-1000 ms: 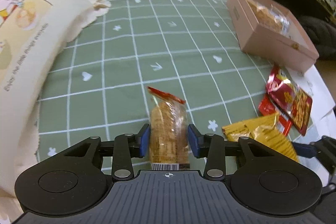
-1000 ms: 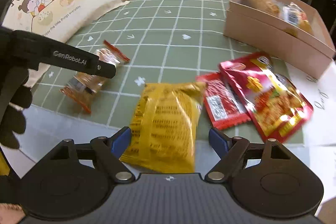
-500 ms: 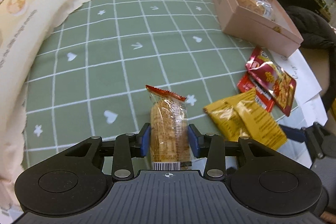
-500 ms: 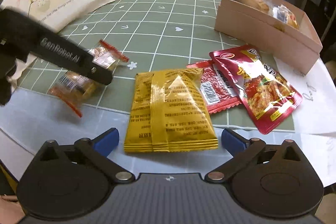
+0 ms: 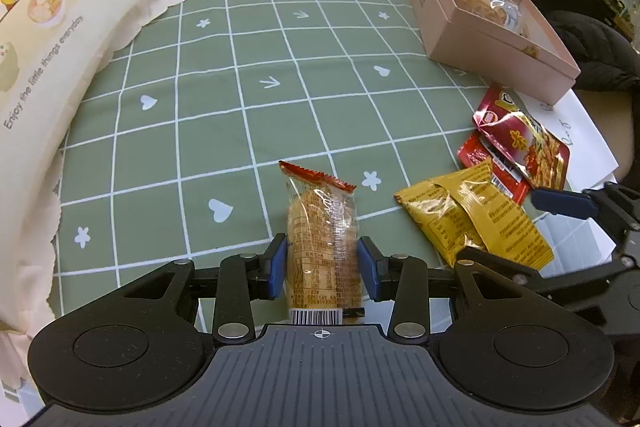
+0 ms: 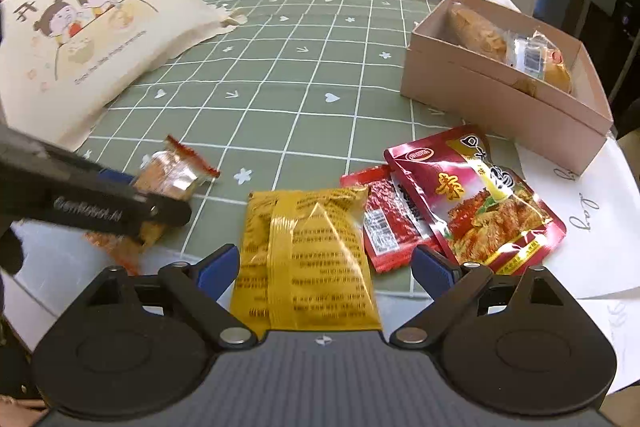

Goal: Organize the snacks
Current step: 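Grasp the yellow snack bag with the right tool while the left tool holds the biscuit packet, then carry the yellow bag and biscuit packet over the pink box and open both tools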

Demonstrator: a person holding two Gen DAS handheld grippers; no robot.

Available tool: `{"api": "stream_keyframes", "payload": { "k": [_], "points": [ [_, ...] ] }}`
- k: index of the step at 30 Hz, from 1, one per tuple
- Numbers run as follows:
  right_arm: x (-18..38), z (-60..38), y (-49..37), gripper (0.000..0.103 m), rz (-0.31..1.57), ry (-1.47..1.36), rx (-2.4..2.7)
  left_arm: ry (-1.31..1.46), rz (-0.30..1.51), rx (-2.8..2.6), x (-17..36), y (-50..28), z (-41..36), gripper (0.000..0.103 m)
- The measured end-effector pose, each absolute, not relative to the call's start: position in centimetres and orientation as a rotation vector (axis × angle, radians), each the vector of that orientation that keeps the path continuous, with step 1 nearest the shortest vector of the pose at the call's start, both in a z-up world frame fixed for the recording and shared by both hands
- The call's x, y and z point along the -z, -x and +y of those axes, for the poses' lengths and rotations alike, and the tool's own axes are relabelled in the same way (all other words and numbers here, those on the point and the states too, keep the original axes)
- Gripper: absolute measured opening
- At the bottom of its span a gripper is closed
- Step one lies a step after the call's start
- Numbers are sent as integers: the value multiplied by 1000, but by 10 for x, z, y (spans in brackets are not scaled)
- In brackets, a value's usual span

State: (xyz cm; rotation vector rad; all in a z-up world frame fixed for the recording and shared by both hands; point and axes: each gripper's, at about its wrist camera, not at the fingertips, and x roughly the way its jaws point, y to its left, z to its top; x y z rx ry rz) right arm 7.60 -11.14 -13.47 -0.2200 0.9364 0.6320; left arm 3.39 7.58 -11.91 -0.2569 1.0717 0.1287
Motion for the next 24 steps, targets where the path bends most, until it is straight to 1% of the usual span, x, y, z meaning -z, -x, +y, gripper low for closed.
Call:
{"api": "stream_keyframes", "payload": {
  "k": [3,4,5,7,14,18,24],
  "points": [
    [137,-105,-80,92,942,215,-646,275,1065,-129,119,-33,78,44],
    [138,-103,-81,87,944,217,-651,283,1064,-129,119,-33,79,44],
    [140,-100,-81,80,953,220,-657,292,1063,-129,119,-33,80,44],
    [142,-97,-79,73,969,224,-666,300,1061,-128,119,-34,81,44],
    [136,-108,-68,70,976,230,-661,284,1043,-130,120,-38,78,44],
    [125,-125,-65,69,963,197,-626,335,1030,-132,121,-38,84,43],
    [105,-155,-66,69,909,150,-555,331,998,-111,123,-32,84,43]
  ]
}}
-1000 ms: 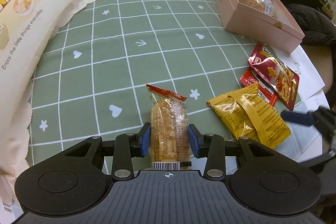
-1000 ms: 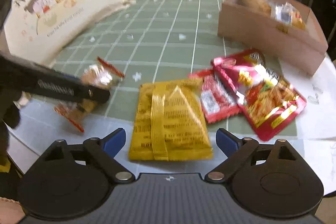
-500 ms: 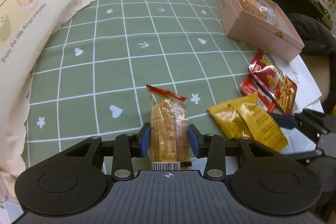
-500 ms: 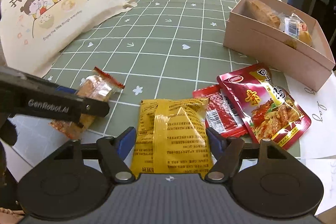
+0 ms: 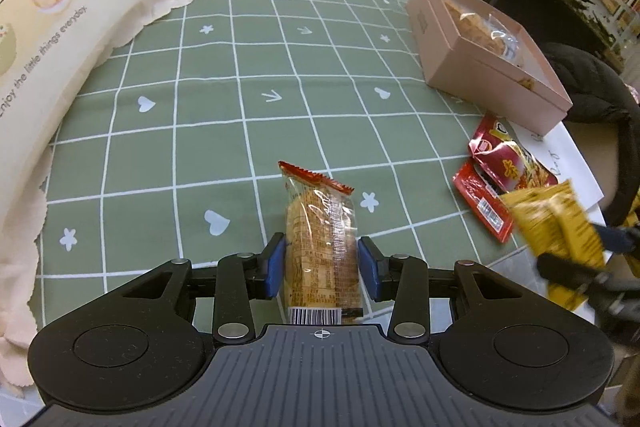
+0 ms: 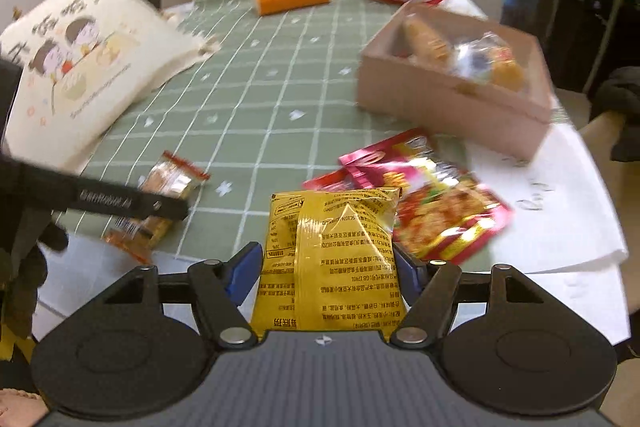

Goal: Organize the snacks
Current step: 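Carry the yellow bag and biscuit packet over the pink box and open both tools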

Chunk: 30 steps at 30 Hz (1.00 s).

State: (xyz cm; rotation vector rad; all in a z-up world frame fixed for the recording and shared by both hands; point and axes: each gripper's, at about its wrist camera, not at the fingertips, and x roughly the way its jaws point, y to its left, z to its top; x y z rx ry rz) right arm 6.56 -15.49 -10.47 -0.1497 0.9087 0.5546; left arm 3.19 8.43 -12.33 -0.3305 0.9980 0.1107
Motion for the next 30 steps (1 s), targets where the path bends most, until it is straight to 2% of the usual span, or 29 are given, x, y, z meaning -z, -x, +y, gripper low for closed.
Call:
{"api": "stream_keyframes", "payload": {
  "k": [5,7,10,15,20,23,27,30],
  "points": [
    [95,-180,-68,69,876,140,-485,322,1025,-93,120,-36,69,42],
    [88,-192,-69,69,853,139,-455,351,982,-32,108,-38,61,42],
    [65,-215,-73,69,786,113,-397,354,829,62,60,-50,48,42],
    [-6,-252,-86,69,577,-2,-319,287,515,187,-47,-86,31,42],
    [-56,-270,-87,69,416,-48,-286,249,377,217,-103,-148,8,42],
    [-61,-272,-88,69,393,-35,-246,292,487,233,-96,-202,-2,42],
    [-46,-278,-91,69,438,-37,-206,385,686,235,-50,-268,-5,42],
    [-33,-285,-99,69,491,-44,-158,365,696,265,-23,-300,-7,43]
  ]
}}
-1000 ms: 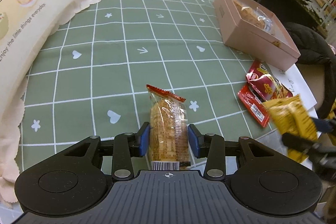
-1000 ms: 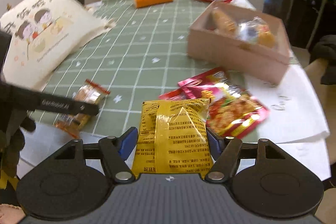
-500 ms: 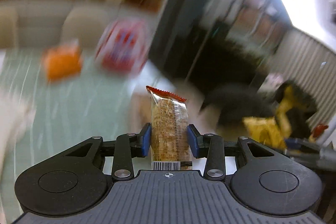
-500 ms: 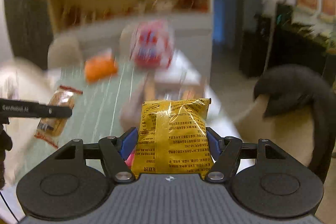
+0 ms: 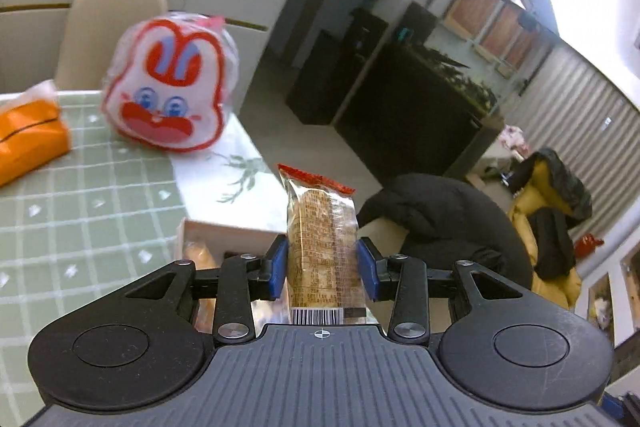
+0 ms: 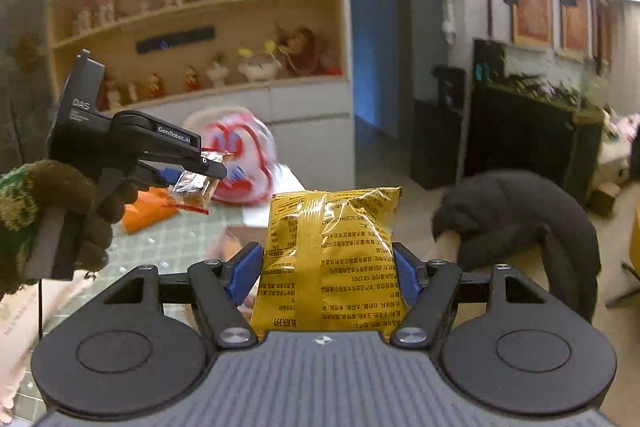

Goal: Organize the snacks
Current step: 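Carry the yellow bag and biscuit packet over the pink box and open both tools, then grasp the large red duck-neck snack packet with the right tool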

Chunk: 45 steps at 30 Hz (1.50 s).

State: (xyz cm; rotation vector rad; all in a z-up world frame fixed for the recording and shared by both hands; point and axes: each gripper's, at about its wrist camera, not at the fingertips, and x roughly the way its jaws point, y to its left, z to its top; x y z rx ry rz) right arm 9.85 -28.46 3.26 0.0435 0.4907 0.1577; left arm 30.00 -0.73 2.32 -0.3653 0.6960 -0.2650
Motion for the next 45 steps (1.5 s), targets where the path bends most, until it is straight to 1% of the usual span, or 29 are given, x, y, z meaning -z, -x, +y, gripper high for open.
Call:
{"api": "stream_keyframes", "payload": {
  "k": [1,4,7,11,14,16,18,20,23,27,30,33,35,39,41,45],
  "points": [
    [-29,-285,-104,69,510,-50,-147,345,699,281,-12,-311,-9,43],
    [-16,-285,-120,69,572,-73,-122,345,823,302,36,-340,0,43],
    [-7,-280,-135,69,612,-63,-118,423,823,275,62,-342,22,43],
    [9,-263,-158,69,678,-40,-136,548,775,277,67,-332,53,43],
    [19,-248,-183,69,712,-44,-180,605,816,309,65,-349,54,43],
    [24,-239,-208,69,733,-61,-211,569,873,348,64,-366,43,43],
    [26,-228,-233,69,750,-59,-205,523,866,336,63,-366,37,43],
    [24,-220,-250,69,746,-46,-181,557,770,313,58,-346,52,43],
    [19,-212,-270,69,723,-50,-202,632,704,278,52,-312,81,43],
    [17,-201,-303,70,676,-114,-256,654,715,279,54,-276,92,43],
    [23,-194,-331,72,715,-181,-279,629,751,276,61,-246,92,43],
    [27,-194,-325,74,727,-191,-297,587,812,258,78,-213,88,43],
    [33,-198,-307,79,715,-154,-298,550,874,245,93,-197,83,43],
    [59,-207,-259,79,735,6,-279,483,984,233,116,-164,73,41],
    [77,-210,-241,79,781,59,-282,504,1002,229,120,-150,72,41],
    [108,-212,-221,79,880,77,-350,523,1016,213,116,-135,71,41]
  ]
}}
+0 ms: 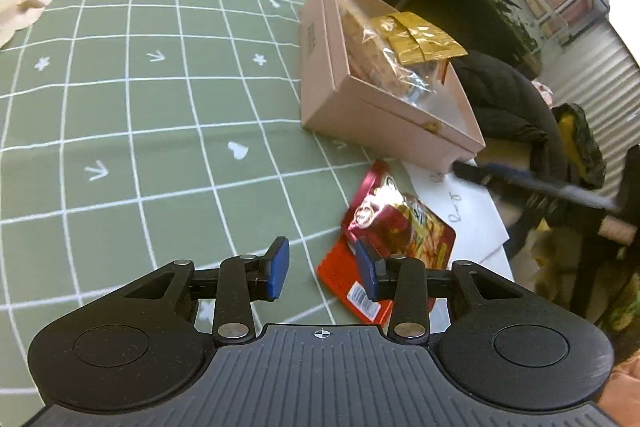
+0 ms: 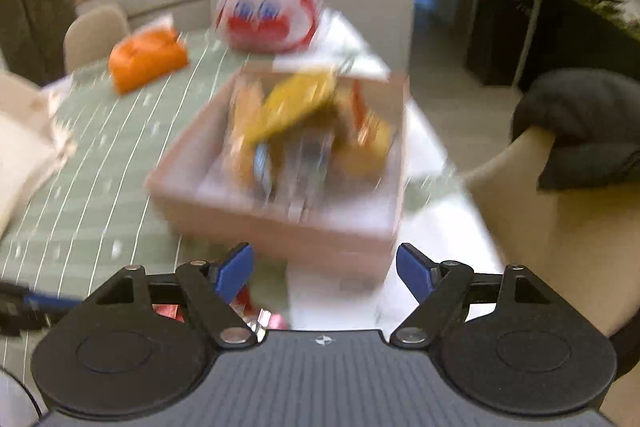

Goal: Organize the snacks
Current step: 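Grasp the large red duck-neck snack packet with the right tool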

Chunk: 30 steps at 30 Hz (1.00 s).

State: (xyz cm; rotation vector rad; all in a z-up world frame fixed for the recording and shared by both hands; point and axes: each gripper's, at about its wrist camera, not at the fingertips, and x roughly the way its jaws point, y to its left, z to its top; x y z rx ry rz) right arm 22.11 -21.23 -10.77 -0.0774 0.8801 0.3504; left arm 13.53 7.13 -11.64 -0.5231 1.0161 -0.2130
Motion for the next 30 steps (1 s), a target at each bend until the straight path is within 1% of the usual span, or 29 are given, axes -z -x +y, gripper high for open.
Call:
{"api": "stream_keyframes", "payload": {
  "k": [5,10,12,16,21,25,30],
  "points": [
    [139,-204,-221,79,960,44,-418,437,1056,165,110,-127,69,41],
    [155,-208,-218,79,1004,-119,-438,466,1048,168,112,-110,68,41],
    [155,-206,-208,79,1007,-125,-453,488,1038,165,114,-109,66,41],
    [153,-191,-173,79,1009,-24,-488,503,1029,182,114,-112,55,41],
    [150,-180,-124,78,1013,36,-581,465,1042,232,116,-118,33,41],
    [141,-186,-110,78,988,30,-543,482,1008,233,113,-124,28,41],
    [129,-203,-116,78,939,0,-414,519,965,148,109,-128,40,41]
  ]
}}
